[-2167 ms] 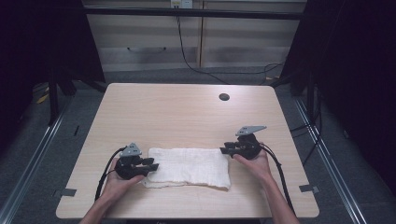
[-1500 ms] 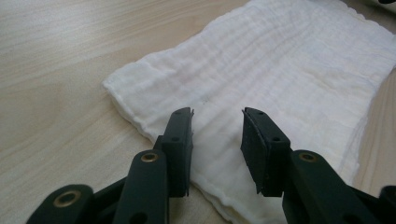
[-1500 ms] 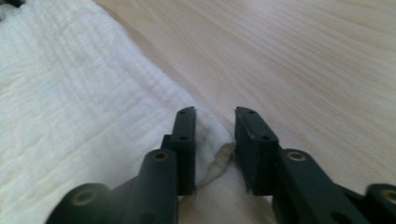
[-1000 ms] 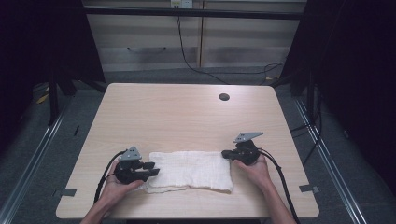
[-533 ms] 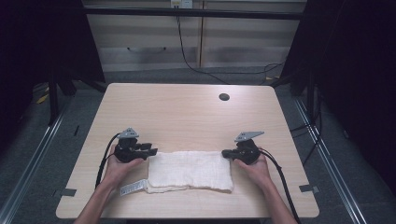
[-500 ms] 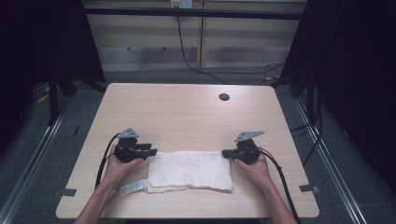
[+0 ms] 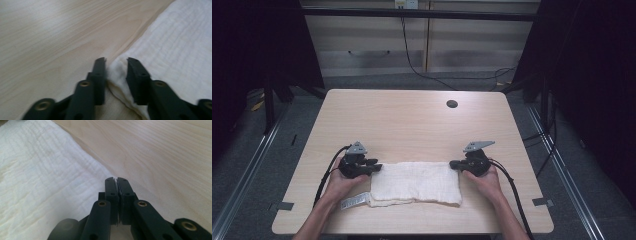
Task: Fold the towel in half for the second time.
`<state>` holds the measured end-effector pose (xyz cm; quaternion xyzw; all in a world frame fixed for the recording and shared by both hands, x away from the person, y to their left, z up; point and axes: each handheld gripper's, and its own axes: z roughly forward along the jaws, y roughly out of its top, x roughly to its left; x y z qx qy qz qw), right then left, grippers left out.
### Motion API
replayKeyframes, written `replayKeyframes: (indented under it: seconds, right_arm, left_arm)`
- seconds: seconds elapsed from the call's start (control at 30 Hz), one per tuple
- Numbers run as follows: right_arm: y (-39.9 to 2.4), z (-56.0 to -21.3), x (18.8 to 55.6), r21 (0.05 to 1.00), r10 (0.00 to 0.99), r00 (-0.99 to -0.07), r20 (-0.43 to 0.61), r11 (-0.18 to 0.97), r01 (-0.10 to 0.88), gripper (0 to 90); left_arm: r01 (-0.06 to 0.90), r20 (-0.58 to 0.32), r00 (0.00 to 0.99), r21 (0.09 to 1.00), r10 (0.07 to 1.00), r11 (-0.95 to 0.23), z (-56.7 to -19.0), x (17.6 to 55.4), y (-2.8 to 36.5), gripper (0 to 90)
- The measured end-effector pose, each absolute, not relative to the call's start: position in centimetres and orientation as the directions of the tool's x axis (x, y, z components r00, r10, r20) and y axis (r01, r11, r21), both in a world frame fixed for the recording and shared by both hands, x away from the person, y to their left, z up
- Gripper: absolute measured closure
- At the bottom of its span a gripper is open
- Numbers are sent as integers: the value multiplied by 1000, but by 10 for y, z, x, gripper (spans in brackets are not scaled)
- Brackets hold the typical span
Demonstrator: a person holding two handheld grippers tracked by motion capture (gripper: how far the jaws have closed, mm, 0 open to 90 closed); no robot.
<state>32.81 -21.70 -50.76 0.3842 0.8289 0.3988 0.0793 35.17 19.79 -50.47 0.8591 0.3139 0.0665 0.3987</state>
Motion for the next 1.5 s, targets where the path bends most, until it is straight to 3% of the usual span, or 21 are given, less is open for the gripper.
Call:
replayKeyframes:
  seconds: [0.13,0.33,0.5,0.67,0.77,1.03,1.5]
  right_arm:
    - [-217,-507,328,723,700,-692,177,385,574,878]
    - [-221,-497,326,751,696,-690,199,344,564,878]
    - [-229,-483,329,775,698,-687,201,316,548,877]
    - [-231,-469,331,786,698,-693,180,321,528,878]
    - [-228,-460,333,791,693,-701,165,332,514,877]
    - [-227,-462,327,804,692,-704,158,324,498,878]
    - [-221,-449,290,846,630,-766,128,334,416,878]
  left_arm:
    - [475,-108,795,724,597,-501,-503,347,193,855]
    - [500,-173,785,744,595,-443,-499,349,197,862]
    - [497,-245,773,807,585,-320,-486,351,206,864]
    - [479,-242,784,821,571,-310,-473,352,205,864]
    - [484,-286,772,843,567,-235,-463,356,206,864]
    - [501,-237,752,812,615,-299,-482,356,203,864]
    - [529,-246,717,801,652,-280,-488,358,203,868]
